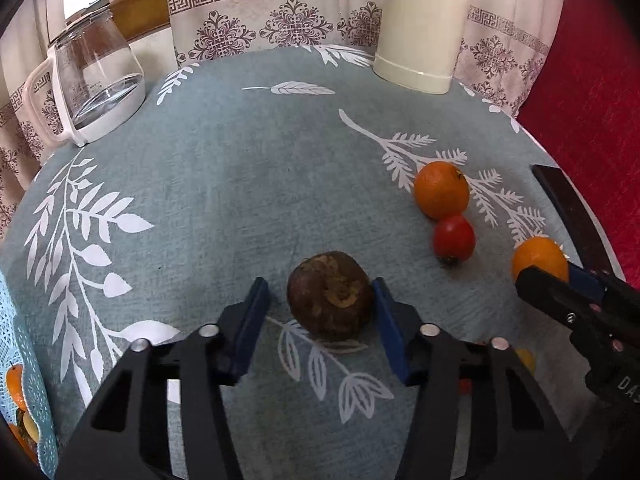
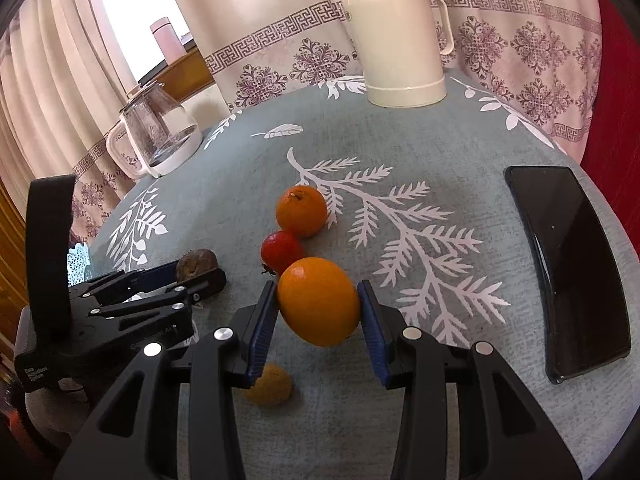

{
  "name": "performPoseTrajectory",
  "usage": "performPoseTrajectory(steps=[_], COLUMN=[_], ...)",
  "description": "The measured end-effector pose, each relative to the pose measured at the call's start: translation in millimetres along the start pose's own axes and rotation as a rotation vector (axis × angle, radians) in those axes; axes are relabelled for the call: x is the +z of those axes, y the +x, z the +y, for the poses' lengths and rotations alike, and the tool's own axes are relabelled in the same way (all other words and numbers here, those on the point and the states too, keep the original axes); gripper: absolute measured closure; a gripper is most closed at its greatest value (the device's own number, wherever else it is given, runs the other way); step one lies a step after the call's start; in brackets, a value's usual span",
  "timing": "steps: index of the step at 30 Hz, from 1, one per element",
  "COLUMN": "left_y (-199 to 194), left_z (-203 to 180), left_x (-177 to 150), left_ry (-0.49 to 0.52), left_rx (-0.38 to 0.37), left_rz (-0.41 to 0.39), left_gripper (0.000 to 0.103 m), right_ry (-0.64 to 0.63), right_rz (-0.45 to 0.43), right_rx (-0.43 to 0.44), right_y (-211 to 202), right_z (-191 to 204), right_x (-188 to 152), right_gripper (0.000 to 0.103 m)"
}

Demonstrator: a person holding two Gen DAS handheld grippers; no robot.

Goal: Organize fruits
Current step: 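Close the left tool on the dark brown fruit and lift it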

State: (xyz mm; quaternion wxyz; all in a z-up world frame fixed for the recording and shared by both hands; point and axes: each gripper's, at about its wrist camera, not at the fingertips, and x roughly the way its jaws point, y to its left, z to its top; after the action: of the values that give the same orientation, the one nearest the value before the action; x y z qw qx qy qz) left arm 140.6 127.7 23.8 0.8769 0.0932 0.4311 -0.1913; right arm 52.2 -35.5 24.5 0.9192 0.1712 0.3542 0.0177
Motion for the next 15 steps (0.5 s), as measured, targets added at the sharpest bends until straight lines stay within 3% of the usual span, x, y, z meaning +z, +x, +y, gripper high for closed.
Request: performPoseTrajectory(steps=[1,15], left_y=[-1,-16], left_z=[-1,7], left_x=[0,-8], left_ry=[0.004,-0.026], left_rx=[-0.007,0.008], left_rz=[-0.003,-0.031], left_gripper=[0.06,0.06], right_ry=[0.0,0.002], right_rz=[0.0,-0.012], right_rx=[-0.001,-0.01], right_y=[0,-2], right_z=[0,-1], right_x=[0,-2], right_gripper=[0.062,0.062])
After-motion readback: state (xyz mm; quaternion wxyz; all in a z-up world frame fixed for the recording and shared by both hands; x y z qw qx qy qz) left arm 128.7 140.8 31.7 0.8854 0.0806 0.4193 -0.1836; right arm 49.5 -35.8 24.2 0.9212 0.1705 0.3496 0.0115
